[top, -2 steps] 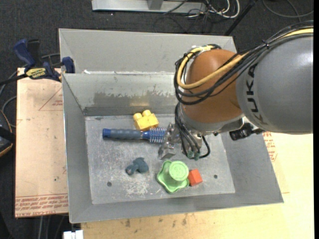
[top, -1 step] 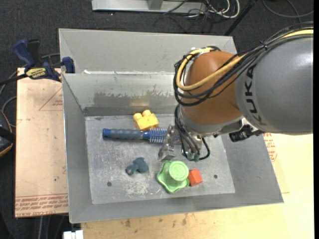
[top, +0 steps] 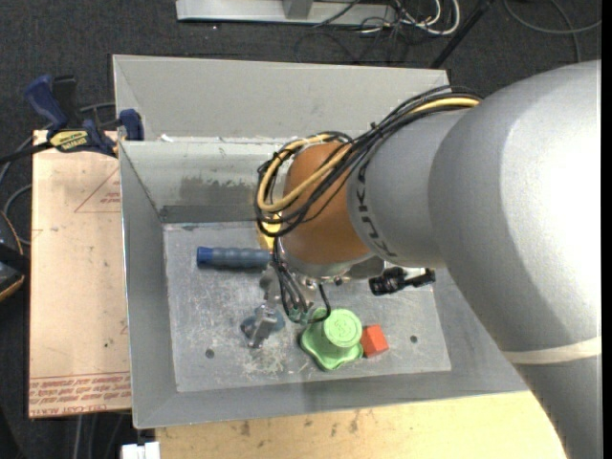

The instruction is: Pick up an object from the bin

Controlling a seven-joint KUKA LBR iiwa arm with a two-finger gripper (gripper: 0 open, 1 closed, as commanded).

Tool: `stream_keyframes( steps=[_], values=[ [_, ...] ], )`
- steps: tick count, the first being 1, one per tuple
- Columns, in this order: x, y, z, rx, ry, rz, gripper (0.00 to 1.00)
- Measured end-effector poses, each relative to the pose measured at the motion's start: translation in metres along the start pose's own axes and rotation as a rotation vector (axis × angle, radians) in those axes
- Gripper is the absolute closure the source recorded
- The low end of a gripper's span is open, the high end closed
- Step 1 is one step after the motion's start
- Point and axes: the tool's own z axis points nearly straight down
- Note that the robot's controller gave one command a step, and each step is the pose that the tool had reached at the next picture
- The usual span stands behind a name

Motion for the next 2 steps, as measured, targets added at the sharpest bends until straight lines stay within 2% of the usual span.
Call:
stream_keyframes(
  steps=[1,2],
  values=[
    [-0.001,0.0,-0.004,-0.002,-0.005,0.001,1.0],
    [-0.014,0.013,-0.249,-0.008,-0.015,0.017,1.0]
  ],
)
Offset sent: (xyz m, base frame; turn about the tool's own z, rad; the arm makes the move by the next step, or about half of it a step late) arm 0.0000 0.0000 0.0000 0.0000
